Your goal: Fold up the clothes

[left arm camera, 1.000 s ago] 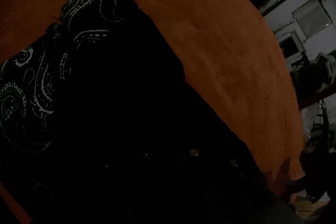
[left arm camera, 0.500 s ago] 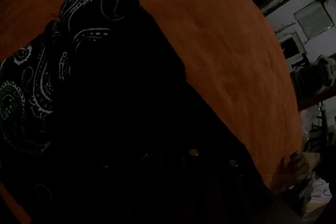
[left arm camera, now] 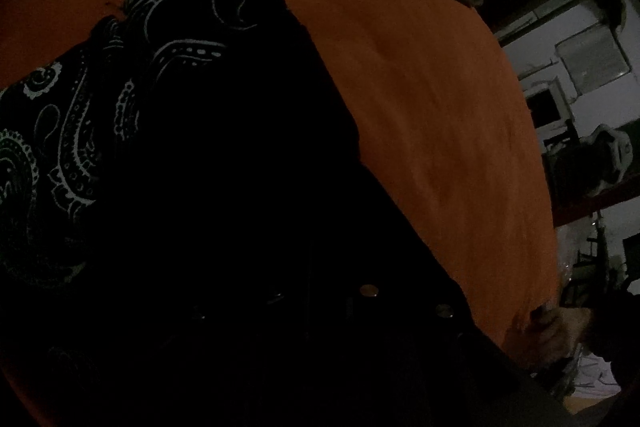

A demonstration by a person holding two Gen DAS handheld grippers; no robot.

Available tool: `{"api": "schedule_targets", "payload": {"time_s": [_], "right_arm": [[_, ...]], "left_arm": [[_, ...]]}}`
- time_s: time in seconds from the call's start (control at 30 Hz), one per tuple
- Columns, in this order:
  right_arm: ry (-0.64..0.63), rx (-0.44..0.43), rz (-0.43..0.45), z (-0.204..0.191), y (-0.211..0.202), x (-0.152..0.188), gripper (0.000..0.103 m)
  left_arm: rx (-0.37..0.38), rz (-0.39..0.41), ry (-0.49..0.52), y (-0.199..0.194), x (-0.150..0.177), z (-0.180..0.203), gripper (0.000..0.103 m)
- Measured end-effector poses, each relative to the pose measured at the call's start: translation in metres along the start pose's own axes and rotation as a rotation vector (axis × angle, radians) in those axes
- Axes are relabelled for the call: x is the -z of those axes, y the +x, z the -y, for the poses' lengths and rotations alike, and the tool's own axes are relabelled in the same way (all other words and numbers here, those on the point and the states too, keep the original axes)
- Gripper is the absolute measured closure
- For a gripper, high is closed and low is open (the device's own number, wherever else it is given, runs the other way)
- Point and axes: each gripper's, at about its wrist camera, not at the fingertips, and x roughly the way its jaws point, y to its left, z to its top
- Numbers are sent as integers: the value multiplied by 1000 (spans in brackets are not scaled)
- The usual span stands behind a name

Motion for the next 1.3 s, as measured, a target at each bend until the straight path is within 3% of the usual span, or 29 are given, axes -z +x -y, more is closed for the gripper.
{"api": "schedule_targets", "payload": {"time_s": [0.1,0.23,0.3,0.47,0.57,0.77,0.97,1.1,1.17,1.23,1.27,1.3], "right_arm": [[80,-3,-36,14,-3,-9,80],[333,-8,-57,60,-37,-14,83],[483,-58,-46,94,-49,-7,83],[821,-185,6,176,-34,34,83],[996,-171,38,225,-16,65,83],[1146,-140,4,286,37,105,83],[1207,-203,-26,296,78,127,83],[1356,-209,-62,290,100,155,83],[1403,-182,-93,291,111,164,83],[1445,-177,-109,291,120,173,83],[1464,-175,-111,291,124,176,82],[1469,-174,-112,291,128,176,82]], "left_arm": [[-27,-4,28,-4,6,6,93],[-53,-13,86,0,13,19,93],[-58,-14,109,2,15,22,93],[47,-17,45,9,16,8,93],[131,-16,-24,14,17,-3,93],[284,-20,-162,31,17,-16,93],[350,37,-240,14,21,-25,93],[219,209,-275,-60,29,-36,90],[29,314,-188,-107,40,-21,90],[-99,439,-155,-158,54,-8,90],[-155,499,-143,-184,61,-2,90],[-165,549,-158,-211,67,-1,89]]}}
